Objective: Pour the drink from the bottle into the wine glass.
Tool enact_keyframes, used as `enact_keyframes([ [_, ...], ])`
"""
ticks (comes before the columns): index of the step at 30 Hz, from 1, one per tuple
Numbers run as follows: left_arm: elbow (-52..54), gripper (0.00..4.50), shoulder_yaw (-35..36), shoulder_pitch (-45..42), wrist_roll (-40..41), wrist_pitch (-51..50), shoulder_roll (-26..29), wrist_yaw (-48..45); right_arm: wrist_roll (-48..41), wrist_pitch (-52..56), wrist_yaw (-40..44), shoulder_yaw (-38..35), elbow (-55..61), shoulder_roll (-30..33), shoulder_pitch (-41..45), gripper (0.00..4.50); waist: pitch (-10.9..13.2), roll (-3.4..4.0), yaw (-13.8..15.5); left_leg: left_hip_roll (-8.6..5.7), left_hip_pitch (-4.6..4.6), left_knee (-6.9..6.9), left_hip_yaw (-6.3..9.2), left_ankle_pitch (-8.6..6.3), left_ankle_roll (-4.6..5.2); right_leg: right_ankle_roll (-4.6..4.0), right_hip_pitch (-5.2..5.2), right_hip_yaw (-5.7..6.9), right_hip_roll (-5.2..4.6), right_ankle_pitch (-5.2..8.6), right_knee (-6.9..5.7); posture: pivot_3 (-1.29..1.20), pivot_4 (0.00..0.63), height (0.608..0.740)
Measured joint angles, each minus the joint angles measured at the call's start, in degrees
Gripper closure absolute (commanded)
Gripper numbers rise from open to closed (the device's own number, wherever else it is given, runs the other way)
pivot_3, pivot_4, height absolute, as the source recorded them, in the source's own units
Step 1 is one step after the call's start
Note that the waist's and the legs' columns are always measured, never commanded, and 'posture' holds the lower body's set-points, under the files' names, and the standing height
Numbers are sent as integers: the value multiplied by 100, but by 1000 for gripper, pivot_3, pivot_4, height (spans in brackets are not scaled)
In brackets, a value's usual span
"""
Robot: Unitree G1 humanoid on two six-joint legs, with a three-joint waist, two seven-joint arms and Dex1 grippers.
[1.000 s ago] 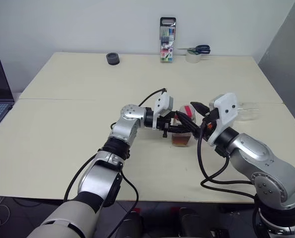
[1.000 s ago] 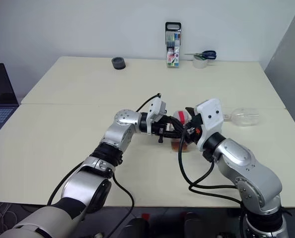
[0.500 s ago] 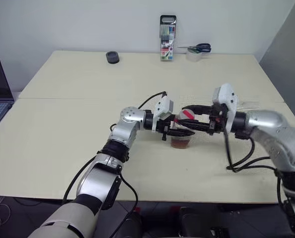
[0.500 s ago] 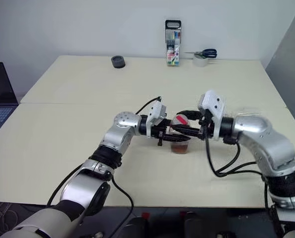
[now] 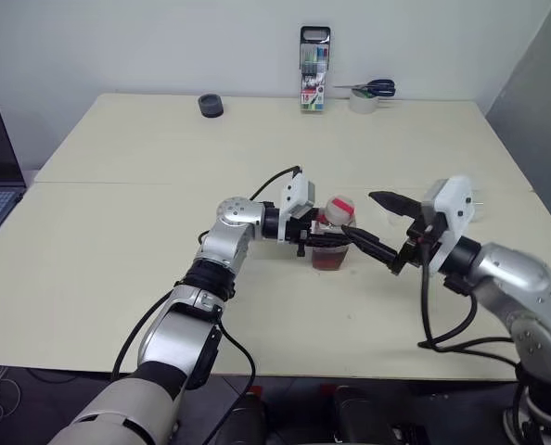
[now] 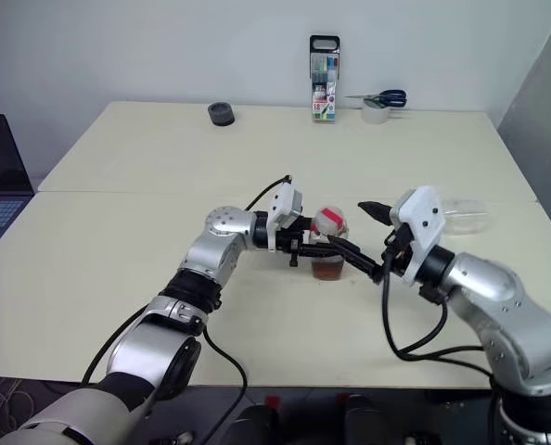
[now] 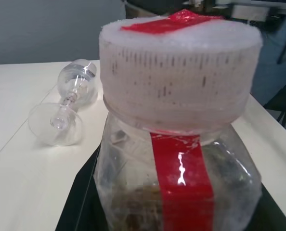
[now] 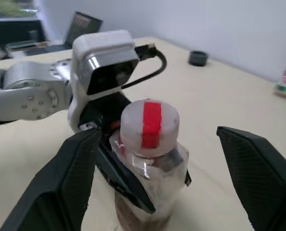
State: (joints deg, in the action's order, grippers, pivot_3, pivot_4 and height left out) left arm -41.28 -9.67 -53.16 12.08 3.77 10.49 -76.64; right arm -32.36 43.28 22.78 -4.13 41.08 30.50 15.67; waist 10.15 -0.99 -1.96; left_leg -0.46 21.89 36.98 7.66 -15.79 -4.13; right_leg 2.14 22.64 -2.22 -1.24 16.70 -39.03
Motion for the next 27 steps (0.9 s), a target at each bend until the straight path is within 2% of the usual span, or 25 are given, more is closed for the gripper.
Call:
enact_keyframes([
  [4, -153, 2788, 2, -113, -23, 181, -68, 89, 663, 239, -1223, 584, 335, -780, -40, 339, -1, 2, -6, 2, -3, -1, -1, 1, -2, 0, 4, -3, 5, 0, -5, 0, 150, 740],
  [8, -293, 2788, 7, -149, -82, 300, -73, 103, 1279, 368, -1947, 1182, 353, -1320, 124, 339, -1, 2, -6, 1, 1, -1, -2, 7, -12, 0, 9, -5, 4, 0, -4, 0, 150, 740],
  [12, -375, 2788, 8, -155, -93, 360, -97, 107, 1704, 215, -2288, 1401, 169, -1719, 135, 339, -1, 3, -7, -1, 3, -1, -2, 6, -10, 0, 9, -5, 3, 0, -3, 0, 150, 740],
  [18, -379, 2788, 8, -155, -99, 413, -169, 118, 2045, -34, -2394, 1444, -72, -1963, 133, 339, -1, 3, -21, 0, 2, -2, -2, 2, -3, -1, 10, -4, 3, 0, -4, 0, 150, 740],
  [21, -380, 2788, 8, -156, -103, 413, -170, 128, 2097, -136, -2380, 1472, -135, -2066, 108, 941, -2, 4, -44, 1, 2, -2, -1, 1, -2, -1, 10, -4, 3, 0, -5, 0, 150, 740],
  [26, -380, 2788, 10, -155, -107, 415, -177, 146, 2203, -292, -2241, 1651, -173, -2065, 80, 2615, -2, 4, -51, 0, 2, -1, -1, 1, -2, -1, 10, -4, 3, -1, -6, 0, 150, 740],
  [27, -380, 2790, 12, -155, -107, 415, -177, 147, 2214, -308, -2216, 1651, -182, -2061, 80, 2598, -2, 4, -51, 0, 2, -1, -2, 1, -2, -1, 10, -4, 3, -1, -6, 0, 150, 740],
])
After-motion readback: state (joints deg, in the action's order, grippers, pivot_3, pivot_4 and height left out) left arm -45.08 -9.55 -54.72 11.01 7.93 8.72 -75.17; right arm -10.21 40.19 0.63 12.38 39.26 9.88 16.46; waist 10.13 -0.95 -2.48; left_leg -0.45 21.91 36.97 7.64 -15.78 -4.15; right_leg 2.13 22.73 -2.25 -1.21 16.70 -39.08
